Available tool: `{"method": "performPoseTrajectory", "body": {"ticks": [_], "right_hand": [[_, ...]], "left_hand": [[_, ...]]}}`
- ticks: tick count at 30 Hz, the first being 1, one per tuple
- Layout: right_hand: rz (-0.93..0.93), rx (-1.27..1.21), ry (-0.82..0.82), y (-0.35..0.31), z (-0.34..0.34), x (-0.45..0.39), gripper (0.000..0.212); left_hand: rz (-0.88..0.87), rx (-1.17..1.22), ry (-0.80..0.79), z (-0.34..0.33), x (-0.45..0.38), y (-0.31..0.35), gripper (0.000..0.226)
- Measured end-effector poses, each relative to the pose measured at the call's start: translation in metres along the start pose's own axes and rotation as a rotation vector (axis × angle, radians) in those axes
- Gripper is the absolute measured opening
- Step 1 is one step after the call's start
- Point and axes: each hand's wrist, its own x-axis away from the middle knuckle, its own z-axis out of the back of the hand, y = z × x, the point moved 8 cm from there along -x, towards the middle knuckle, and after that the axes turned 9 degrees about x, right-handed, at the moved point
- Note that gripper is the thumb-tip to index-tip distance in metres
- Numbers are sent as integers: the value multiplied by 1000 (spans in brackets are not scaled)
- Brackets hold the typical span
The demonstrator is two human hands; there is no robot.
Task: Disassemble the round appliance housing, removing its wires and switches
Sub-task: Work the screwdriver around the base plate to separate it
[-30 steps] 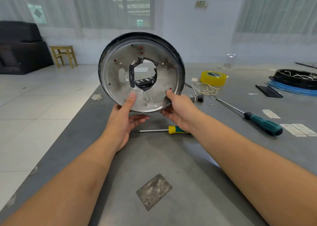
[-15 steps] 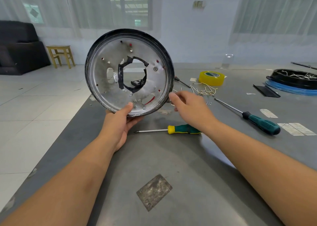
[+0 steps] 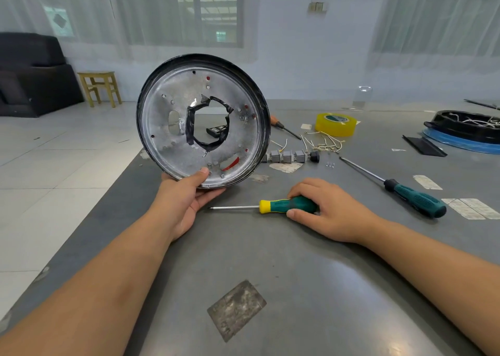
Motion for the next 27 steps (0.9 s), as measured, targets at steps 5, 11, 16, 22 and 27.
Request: {"method": "performPoseTrajectory", "body": {"ticks": [5,11,16,22,27], "right_hand": [[-18,-95,58,1,4,4,29],[-63,-127,175,0,11,10,34],[-136,-124,216,5,10,10,23],[-190,-142,214,9,10,12,17],[-185,-142,184,4,8,11,20]], "left_hand": [[8,31,18,3,-2,0,53],[-1,35,57,6,-3,1,51],[14,47,34,5,-3,0,52],[17,40,43,6,-3,1,52],[19,44,49,5,-1,1,52]]}}
